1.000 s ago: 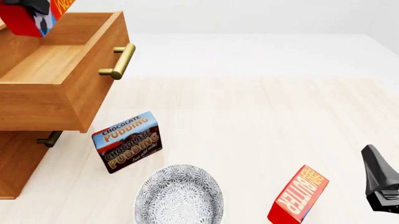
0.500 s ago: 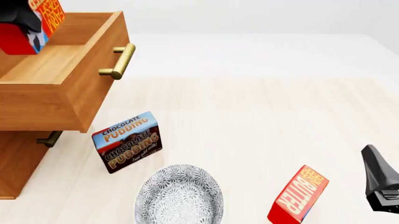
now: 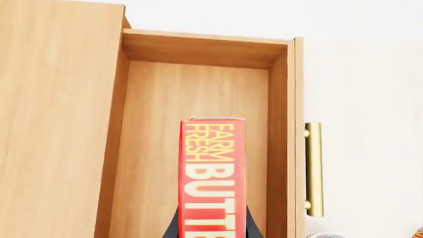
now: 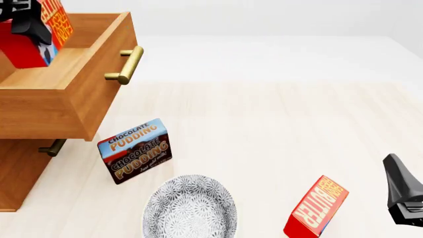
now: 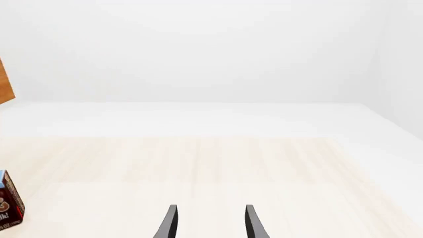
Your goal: Put the butter at the front in the top drawer of the cabinet and close it.
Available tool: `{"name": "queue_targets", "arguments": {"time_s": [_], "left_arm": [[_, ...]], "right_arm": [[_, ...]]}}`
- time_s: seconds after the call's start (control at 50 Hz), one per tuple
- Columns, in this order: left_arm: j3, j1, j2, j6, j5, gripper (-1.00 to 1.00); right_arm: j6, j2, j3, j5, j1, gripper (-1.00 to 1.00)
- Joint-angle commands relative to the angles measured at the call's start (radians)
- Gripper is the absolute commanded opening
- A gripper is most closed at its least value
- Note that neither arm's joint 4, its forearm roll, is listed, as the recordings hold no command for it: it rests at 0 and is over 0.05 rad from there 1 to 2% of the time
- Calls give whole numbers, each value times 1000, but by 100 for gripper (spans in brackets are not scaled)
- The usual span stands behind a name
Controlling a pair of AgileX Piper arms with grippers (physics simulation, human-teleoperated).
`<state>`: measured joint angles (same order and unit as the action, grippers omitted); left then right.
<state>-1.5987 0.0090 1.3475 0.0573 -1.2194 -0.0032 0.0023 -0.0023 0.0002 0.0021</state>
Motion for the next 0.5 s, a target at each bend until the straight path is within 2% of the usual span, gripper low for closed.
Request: {"name": "queue_targets", "arguments": {"time_s": [0.02, 0.5], "left_arm": [[12, -7, 12, 6, 22, -100], [139, -13, 14, 18, 138, -100]], "right_arm": [[1, -1, 0, 0, 0, 100], [1, -1, 0, 0, 0, 100]]}}
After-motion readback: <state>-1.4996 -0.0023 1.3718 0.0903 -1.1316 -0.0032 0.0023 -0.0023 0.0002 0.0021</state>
